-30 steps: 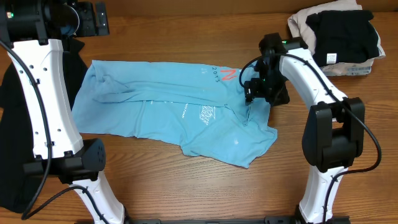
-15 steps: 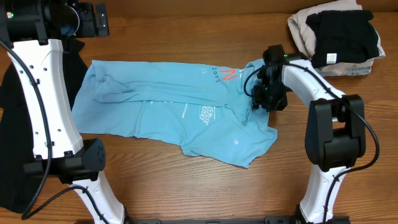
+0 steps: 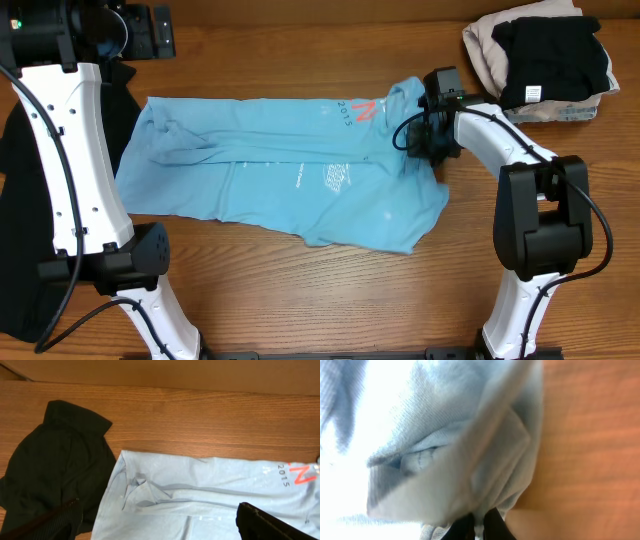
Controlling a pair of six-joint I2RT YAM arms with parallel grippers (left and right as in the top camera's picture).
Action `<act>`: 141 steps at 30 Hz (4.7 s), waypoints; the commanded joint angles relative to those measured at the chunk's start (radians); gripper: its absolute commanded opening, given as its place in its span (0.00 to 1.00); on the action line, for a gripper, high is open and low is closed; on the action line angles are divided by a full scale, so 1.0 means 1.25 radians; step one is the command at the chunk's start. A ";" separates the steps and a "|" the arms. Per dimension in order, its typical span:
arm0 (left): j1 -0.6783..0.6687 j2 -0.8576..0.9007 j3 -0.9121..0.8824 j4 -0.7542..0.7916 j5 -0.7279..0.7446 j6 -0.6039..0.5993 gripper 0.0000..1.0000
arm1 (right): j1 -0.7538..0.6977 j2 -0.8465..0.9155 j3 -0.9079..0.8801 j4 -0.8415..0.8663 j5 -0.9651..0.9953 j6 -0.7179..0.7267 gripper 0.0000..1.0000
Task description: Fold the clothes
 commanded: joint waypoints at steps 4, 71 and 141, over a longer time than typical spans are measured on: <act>0.005 0.003 -0.004 0.010 0.011 0.015 1.00 | -0.067 0.009 -0.007 0.116 0.053 0.005 0.04; 0.168 -0.255 -1.270 0.540 -0.081 -0.027 1.00 | 0.028 -0.592 -0.176 -0.333 -0.153 0.125 0.89; 0.199 -0.246 -0.949 0.283 -0.027 -0.132 0.04 | 0.030 -0.534 -0.226 -0.361 -0.148 0.128 0.78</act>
